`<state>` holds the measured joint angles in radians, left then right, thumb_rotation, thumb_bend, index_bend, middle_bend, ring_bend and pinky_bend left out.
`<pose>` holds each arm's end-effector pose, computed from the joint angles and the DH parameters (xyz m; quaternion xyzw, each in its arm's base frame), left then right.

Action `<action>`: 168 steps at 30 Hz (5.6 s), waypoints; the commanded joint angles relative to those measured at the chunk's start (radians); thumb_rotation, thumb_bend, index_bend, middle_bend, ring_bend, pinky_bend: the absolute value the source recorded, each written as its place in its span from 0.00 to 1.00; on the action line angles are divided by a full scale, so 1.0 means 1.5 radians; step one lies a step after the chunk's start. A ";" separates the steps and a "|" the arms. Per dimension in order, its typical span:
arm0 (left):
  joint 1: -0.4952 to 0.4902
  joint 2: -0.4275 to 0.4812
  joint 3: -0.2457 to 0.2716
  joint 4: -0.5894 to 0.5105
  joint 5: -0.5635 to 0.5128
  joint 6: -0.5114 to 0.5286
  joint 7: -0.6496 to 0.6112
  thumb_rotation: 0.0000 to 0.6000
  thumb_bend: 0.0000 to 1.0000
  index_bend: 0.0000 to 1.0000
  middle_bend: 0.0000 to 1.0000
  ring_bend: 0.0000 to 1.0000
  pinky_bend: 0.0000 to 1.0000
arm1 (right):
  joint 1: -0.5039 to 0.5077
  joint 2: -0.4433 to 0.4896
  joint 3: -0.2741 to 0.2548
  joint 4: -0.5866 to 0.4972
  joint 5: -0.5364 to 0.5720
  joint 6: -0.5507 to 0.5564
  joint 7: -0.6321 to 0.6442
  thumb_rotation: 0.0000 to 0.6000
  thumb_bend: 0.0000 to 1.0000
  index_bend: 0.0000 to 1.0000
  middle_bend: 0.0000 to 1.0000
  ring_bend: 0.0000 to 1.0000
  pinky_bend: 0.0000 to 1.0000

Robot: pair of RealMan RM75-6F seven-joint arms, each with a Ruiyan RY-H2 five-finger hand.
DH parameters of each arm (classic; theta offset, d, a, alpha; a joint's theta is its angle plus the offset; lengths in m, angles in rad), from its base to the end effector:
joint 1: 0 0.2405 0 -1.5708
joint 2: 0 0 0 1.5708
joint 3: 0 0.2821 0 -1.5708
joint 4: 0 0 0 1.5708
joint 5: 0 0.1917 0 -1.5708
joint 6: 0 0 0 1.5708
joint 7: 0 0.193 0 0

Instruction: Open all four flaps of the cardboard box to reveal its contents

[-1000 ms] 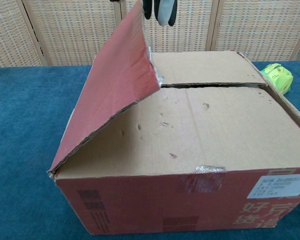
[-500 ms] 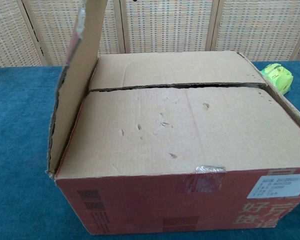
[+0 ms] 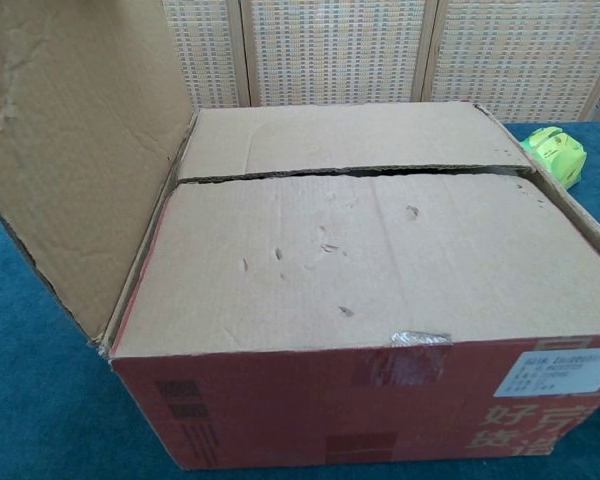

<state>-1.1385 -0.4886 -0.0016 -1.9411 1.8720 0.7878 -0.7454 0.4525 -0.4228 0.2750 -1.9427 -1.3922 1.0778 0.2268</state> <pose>-0.0132 0.3416 0.2150 -0.8739 -0.2679 -0.3453 0.2128 -0.1531 -0.3364 0.3398 0.6887 -0.2959 0.3972 0.5295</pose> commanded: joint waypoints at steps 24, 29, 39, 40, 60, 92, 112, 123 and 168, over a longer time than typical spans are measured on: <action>0.122 0.091 0.032 -0.031 0.034 -0.085 -0.007 1.00 1.00 0.37 0.25 0.27 0.29 | -0.002 -0.015 0.001 -0.005 0.007 -0.004 -0.011 1.00 0.67 0.12 0.21 0.00 0.02; 0.149 0.039 -0.004 -0.012 -0.057 -0.090 0.106 0.99 1.00 0.27 0.13 0.16 0.29 | -0.007 -0.016 -0.001 -0.009 0.004 0.004 -0.011 1.00 0.67 0.12 0.21 0.00 0.02; 0.153 -0.120 -0.075 0.015 -0.315 -0.104 0.419 0.95 0.41 0.03 0.00 0.00 0.01 | -0.019 -0.016 -0.004 -0.008 -0.003 0.021 -0.005 1.00 0.67 0.12 0.21 0.00 0.02; 0.150 -0.138 -0.077 0.014 -0.340 -0.102 0.452 0.93 0.37 0.01 0.00 0.00 0.00 | -0.020 -0.017 -0.004 -0.007 -0.004 0.022 -0.006 1.00 0.67 0.12 0.21 0.00 0.02; 0.111 -0.344 -0.078 -0.044 -0.615 0.049 0.782 0.83 0.22 0.00 0.00 0.00 0.00 | -0.030 -0.030 -0.009 0.022 -0.013 0.033 0.021 1.00 0.67 0.12 0.21 0.00 0.02; 0.064 -0.510 -0.075 0.001 -0.730 0.160 0.917 0.81 0.36 0.00 0.00 0.00 0.00 | -0.052 -0.027 -0.018 0.046 -0.021 0.056 0.056 1.00 0.67 0.12 0.21 0.00 0.02; 0.079 -0.524 -0.126 0.044 -0.660 0.252 0.909 0.78 0.45 0.00 0.00 0.00 0.00 | -0.059 -0.024 -0.018 0.048 -0.019 0.069 0.062 1.00 0.67 0.12 0.21 0.00 0.02; 0.048 -0.542 -0.167 0.117 -0.631 0.242 0.932 0.78 0.43 0.00 0.00 0.00 0.00 | -0.066 -0.015 -0.017 0.045 -0.017 0.077 0.065 1.00 0.67 0.12 0.21 0.00 0.02; -0.002 -0.610 -0.216 0.366 -0.783 0.074 0.920 0.76 0.43 0.00 0.00 0.00 0.00 | -0.081 0.000 -0.018 0.030 -0.009 0.090 0.057 1.00 0.67 0.12 0.21 0.00 0.02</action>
<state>-1.1558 -1.4315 -0.3062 -1.3451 0.7223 0.9210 0.6744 0.3306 -0.4225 0.2475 -1.8975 -1.4061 1.2135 0.3128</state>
